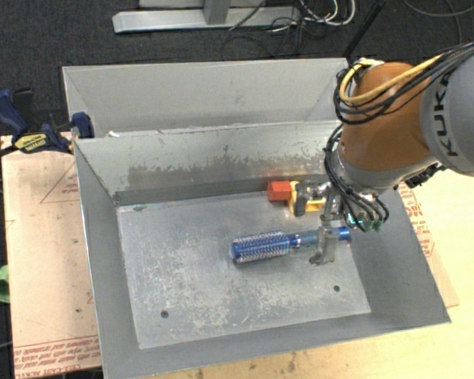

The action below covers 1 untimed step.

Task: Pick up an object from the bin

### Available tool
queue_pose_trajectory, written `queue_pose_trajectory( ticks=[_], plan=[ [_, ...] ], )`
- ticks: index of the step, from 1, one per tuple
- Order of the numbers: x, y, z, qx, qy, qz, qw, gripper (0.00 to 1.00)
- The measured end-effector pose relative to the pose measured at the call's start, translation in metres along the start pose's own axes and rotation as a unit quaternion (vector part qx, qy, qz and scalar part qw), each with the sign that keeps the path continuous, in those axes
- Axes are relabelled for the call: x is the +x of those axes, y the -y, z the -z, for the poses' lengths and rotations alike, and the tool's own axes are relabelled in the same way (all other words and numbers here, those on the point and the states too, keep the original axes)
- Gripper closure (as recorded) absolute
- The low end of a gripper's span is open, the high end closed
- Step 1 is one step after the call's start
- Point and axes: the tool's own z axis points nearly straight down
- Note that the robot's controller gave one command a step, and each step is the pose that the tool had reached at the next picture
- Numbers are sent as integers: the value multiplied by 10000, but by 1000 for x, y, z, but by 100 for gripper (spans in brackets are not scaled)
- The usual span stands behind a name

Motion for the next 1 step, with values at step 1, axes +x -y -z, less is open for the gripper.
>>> queue_pose_trajectory(
  ticks=[1],
  plan=[
    [-3,-31,-102,-7,33,-1008,9949,0]
  ],
)
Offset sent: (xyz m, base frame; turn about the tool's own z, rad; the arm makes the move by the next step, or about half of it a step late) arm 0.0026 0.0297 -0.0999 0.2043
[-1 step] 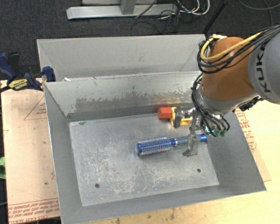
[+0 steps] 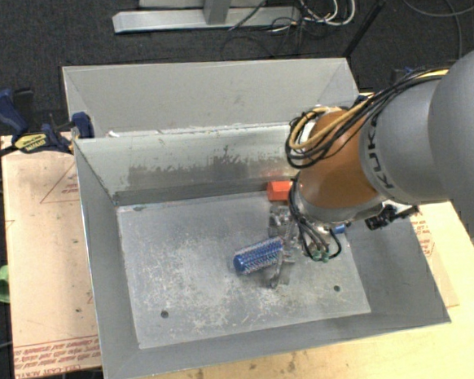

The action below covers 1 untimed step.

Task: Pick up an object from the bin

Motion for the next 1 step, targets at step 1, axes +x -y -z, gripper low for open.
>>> queue_pose_trajectory(
  ticks=[1],
  plan=[
    [0,0,2,2,-2,5,10000,100]
  ],
)
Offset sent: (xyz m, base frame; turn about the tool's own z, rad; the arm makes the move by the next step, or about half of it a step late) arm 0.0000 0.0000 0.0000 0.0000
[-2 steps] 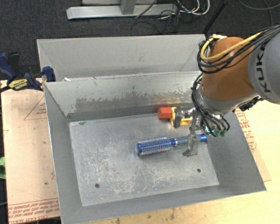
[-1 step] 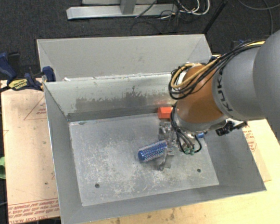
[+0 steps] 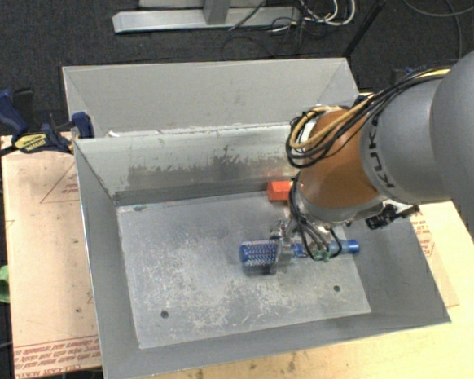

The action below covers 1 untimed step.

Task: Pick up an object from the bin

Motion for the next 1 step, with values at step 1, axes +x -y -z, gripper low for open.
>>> queue_pose_trajectory(
  ticks=[1],
  plan=[
    [-27,-9,173,-7,51,-60,10000,100]
  ],
)
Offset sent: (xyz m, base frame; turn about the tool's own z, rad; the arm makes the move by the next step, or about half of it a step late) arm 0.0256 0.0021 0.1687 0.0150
